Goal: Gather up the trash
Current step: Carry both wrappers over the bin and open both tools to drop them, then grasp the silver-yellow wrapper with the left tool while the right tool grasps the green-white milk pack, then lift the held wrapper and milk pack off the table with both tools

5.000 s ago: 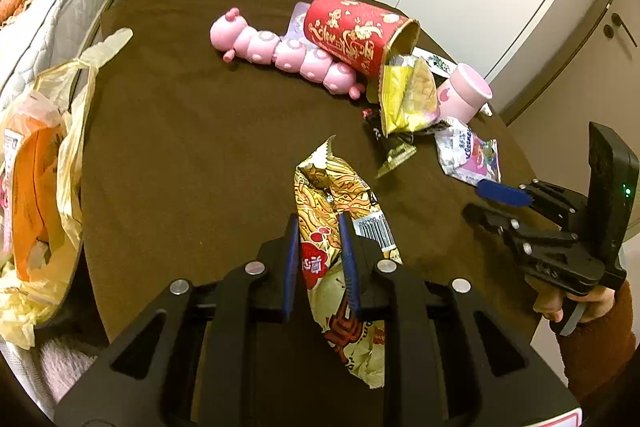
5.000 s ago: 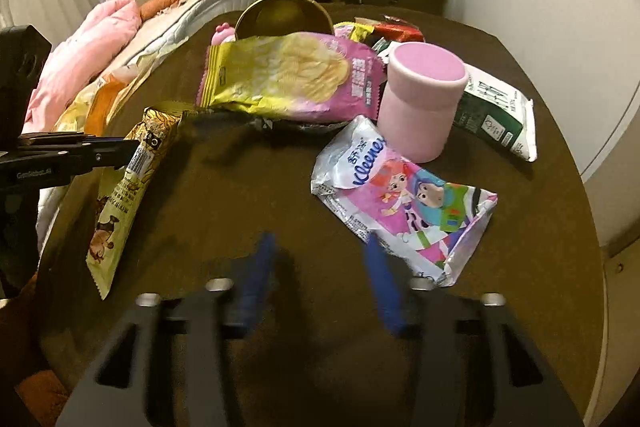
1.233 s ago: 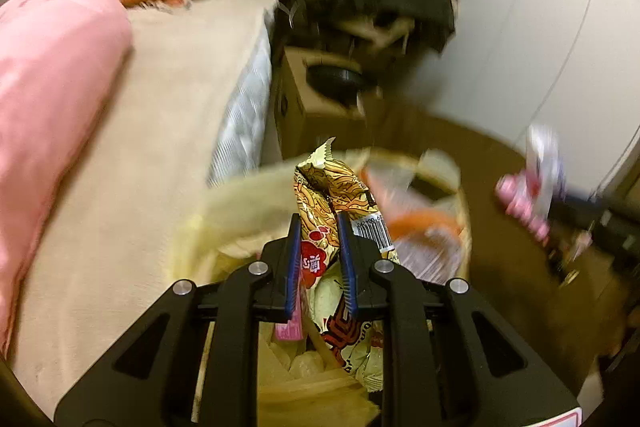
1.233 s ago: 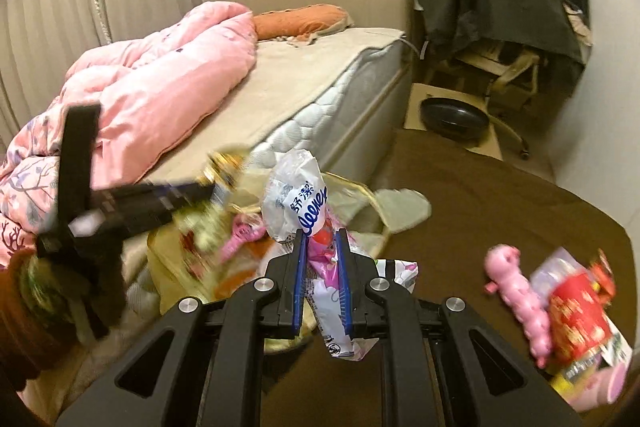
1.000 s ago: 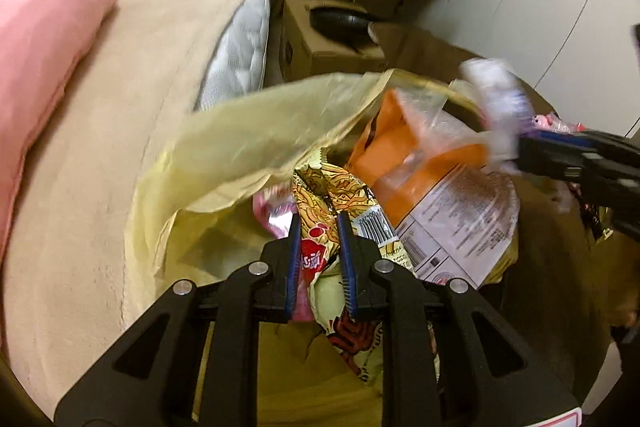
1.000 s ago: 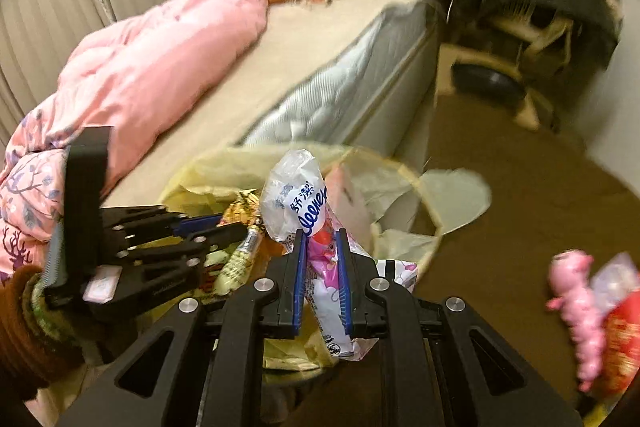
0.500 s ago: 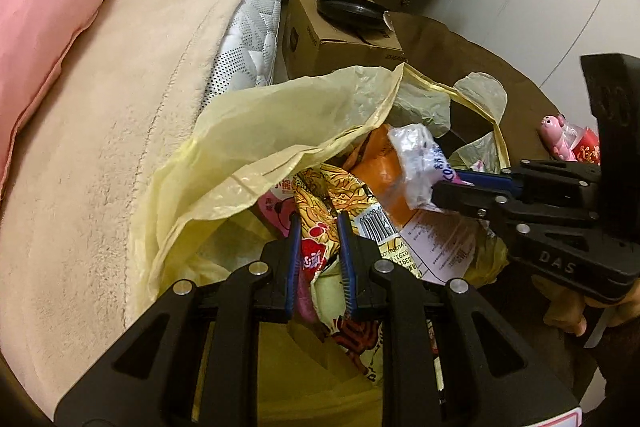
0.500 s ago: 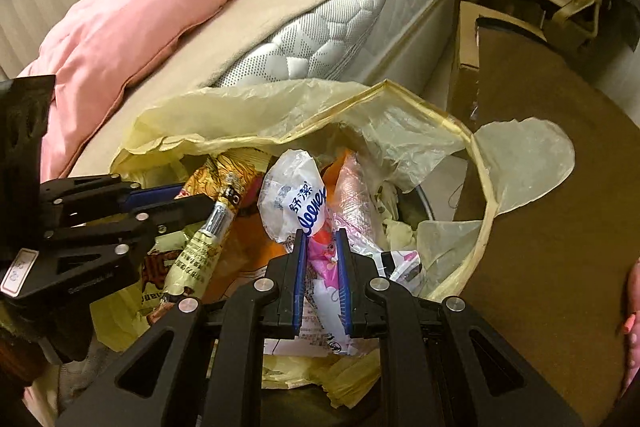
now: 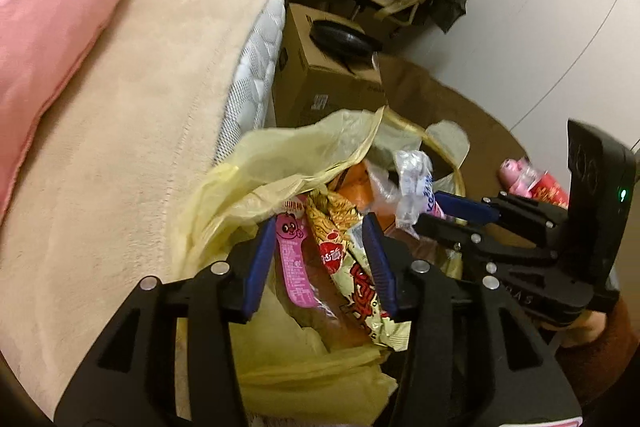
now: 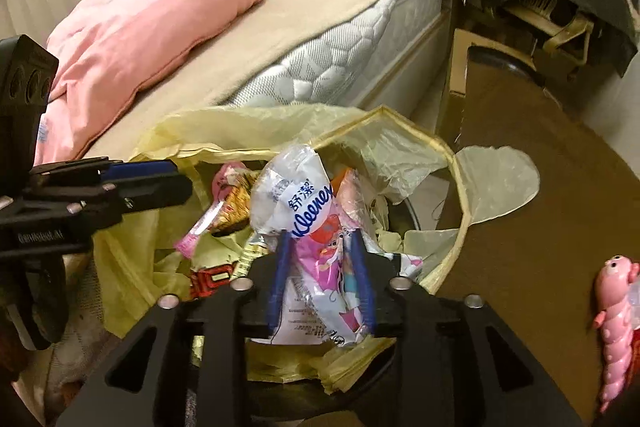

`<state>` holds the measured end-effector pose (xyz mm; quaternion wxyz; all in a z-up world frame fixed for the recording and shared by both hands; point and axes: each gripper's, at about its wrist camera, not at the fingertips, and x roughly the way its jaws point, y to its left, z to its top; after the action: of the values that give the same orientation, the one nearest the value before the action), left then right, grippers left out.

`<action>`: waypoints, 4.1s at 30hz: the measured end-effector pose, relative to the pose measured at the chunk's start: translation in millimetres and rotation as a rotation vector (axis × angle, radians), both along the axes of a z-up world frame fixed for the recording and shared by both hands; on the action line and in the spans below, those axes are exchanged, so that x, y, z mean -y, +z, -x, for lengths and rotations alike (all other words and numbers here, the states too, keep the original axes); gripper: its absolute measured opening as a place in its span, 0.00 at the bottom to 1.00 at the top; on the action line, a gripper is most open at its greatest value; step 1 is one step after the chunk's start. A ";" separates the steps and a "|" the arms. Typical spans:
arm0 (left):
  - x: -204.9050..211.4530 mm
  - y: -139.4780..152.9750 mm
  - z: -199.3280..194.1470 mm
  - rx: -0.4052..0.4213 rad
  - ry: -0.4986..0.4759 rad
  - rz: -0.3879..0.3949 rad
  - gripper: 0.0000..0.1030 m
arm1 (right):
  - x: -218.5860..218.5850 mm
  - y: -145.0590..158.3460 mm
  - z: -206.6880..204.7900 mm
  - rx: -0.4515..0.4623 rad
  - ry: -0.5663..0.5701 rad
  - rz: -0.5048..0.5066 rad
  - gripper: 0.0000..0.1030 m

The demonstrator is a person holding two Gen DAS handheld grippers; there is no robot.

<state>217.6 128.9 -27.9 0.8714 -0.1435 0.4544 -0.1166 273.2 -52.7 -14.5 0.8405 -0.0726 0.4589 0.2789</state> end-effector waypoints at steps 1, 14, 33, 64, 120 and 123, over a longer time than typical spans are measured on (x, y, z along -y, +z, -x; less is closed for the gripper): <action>-1.1 5.0 2.7 0.011 0.010 -0.003 0.42 | 1.0 3.0 1.5 0.011 -0.005 0.006 0.36; 42.3 60.3 29.1 0.176 0.020 -0.030 0.42 | 86.7 60.5 53.6 0.155 -0.154 -0.022 0.59; 264.3 47.8 37.3 0.155 -0.369 0.011 0.42 | 315.7 64.8 157.9 0.233 -0.540 0.134 0.62; 338.1 14.7 44.4 0.016 -0.511 0.000 0.12 | 395.8 29.0 152.2 0.225 -0.638 0.015 0.62; 268.3 9.5 69.6 -0.016 -0.376 -0.017 0.12 | 461.9 -11.4 68.5 -0.162 -0.595 -0.053 0.51; 268.3 12.3 73.5 -0.011 -0.404 -0.006 0.16 | 470.3 -6.4 92.0 -0.130 -0.638 -0.070 0.50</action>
<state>144.0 -139.5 -15.6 0.8283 -0.0474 0.4789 -0.2871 181.2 -522.9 -20.9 0.8564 0.1219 0.5013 0.0211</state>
